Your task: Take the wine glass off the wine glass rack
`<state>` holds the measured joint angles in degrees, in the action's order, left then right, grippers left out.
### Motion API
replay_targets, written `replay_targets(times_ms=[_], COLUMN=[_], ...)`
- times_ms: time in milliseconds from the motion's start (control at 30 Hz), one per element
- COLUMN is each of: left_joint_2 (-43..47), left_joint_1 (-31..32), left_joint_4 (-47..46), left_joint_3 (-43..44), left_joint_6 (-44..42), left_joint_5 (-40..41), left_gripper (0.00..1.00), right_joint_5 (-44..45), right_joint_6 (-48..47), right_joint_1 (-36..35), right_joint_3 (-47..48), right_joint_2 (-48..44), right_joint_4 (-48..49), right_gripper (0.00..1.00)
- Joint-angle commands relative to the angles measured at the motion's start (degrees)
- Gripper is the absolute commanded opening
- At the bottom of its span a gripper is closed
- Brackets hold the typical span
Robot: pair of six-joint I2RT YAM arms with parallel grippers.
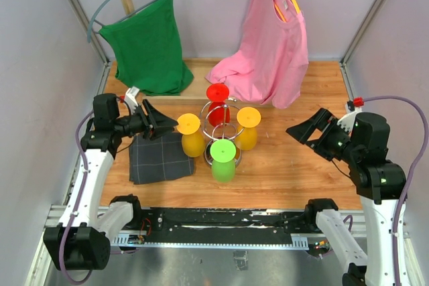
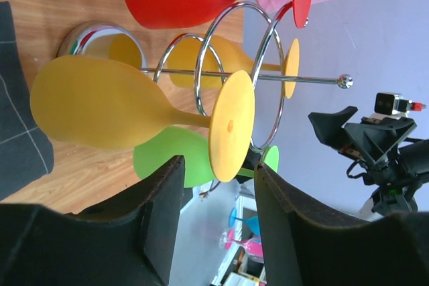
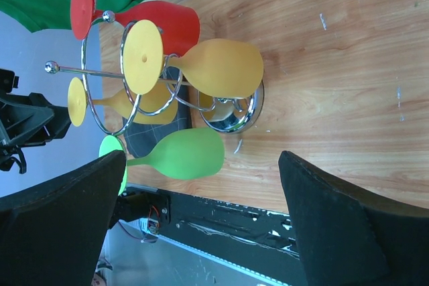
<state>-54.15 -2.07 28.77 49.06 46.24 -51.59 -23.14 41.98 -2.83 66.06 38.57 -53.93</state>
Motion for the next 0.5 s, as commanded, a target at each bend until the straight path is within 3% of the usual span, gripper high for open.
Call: replay_targets(times_ms=[0,200,467], left_joint_2=[0.29,0.05,-0.58], left_joint_1=[0.54,1.29,1.54], left_joint_4=[-2.25,-4.38,-5.31], left_joint_3=[-1.24,-2.64,-2.38], left_joint_6=[1.57,3.44,4.22], left_joint_5=[-2.81,-2.94,-3.70], left_gripper=[0.50,0.39,0.36], right_joint_5=[0.94,1.22,1.75], right_joint_6=[0.21,0.55,0.74], right_joint_1=[0.72,0.72,0.72], right_joint_3=[1.94,1.52,1.27], right_joint_2=[-0.02,-1.06,-2.15], right_joint_4=[-0.45,-0.89,-1.50], right_gripper=[0.99,0.99,0.98])
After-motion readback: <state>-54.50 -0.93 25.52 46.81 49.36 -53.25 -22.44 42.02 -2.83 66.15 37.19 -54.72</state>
